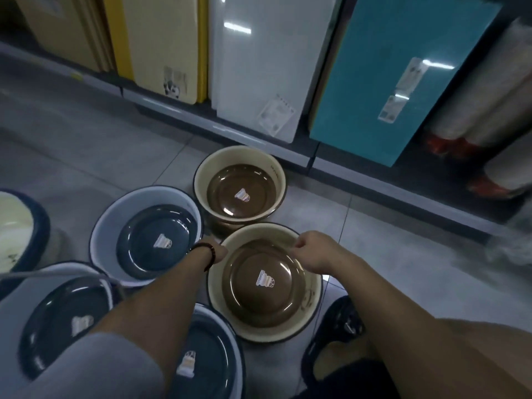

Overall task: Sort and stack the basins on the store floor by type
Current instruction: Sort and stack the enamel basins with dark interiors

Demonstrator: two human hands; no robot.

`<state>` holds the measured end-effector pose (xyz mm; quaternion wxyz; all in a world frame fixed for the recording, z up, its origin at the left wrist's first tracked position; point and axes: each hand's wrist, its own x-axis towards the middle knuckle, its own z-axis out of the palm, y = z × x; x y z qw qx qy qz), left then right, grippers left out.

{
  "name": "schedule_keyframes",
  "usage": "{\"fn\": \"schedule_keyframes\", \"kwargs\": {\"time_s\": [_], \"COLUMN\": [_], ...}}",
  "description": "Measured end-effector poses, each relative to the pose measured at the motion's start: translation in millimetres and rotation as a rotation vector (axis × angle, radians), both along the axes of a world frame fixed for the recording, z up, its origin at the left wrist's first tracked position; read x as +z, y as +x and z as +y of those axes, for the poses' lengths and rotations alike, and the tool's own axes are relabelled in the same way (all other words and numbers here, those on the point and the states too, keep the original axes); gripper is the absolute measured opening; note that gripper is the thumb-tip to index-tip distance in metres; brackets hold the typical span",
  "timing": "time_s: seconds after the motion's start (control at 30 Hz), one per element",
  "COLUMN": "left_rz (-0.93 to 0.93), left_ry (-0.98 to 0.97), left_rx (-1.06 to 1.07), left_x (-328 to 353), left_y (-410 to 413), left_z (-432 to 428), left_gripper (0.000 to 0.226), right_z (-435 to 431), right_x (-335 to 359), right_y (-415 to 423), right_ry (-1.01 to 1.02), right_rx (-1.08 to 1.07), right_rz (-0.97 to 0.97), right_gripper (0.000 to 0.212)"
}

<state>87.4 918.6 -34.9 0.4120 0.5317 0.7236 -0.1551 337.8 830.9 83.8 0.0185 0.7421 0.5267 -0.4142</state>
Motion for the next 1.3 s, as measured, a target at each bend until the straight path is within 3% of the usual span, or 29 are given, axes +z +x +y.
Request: {"fn": "schedule_keyframes", "kwargs": {"time_s": [0.27,0.4,0.53,0.67,0.77,0.8,0.87,0.93,1.1,1.23,1.3], "left_rz": [-0.086,-0.205,-0.238,-0.359,-0.487,-0.512,-0.584,-0.667,-0.851,-0.954,-0.982], "left_ry": [-0.135,-0.207,-0.122,-0.058,0.075,0.125,0.220,0.290,0.359,0.304,0.286], "left_rx": [0.172,0.169,0.163,0.347,0.506,0.544,0.620,0.714,0.859,0.892,0.891], "left_x": [-44.4,-28.7,9.5,43.0,92.2,110.8,139.2,163.4,199.2,200.1,196.9], "left_y": [-19.4,-17.7,-26.7,-52.8,-55.2,-53.6,-52.1,-50.6,-30.3,-13.1,-4.3], "left_z": [-21.3,-22.0,-13.5,-2.6,0.6,1.7,6.2,7.7,10.0,26.2,37.3], "left_gripper": [0.049,0.022,0.021,0.048,0.025,0.018,0.024,0.028,0.002,0.006,0.012], "right_z": [7.6,13.0,28.7,46.2,53.8,54.8,55.9,55.6,52.6,67.4,81.2], "right_x": [-29.8,-21.9,3.6,48.4,86.2,96.0,109.8,118.2,117.4,110.6,105.9], "right_y": [11.7,22.4,33.2,45.0,51.6,52.5,50.9,45.6,35.4,35.6,35.5], "right_ry": [-0.070,-0.081,-0.059,0.060,0.150,0.185,0.260,0.318,0.258,0.343,0.438], "right_rx": [-0.023,-0.027,0.003,-0.005,-0.116,-0.167,-0.256,-0.350,-0.479,-0.688,-0.757], "right_rz": [-0.034,-0.031,-0.038,-0.055,-0.056,-0.040,0.028,0.144,0.385,0.584,0.555], "right_gripper": [0.030,0.024,0.022,0.031,0.048,0.057,0.070,0.064,0.042,0.035,0.036]}}
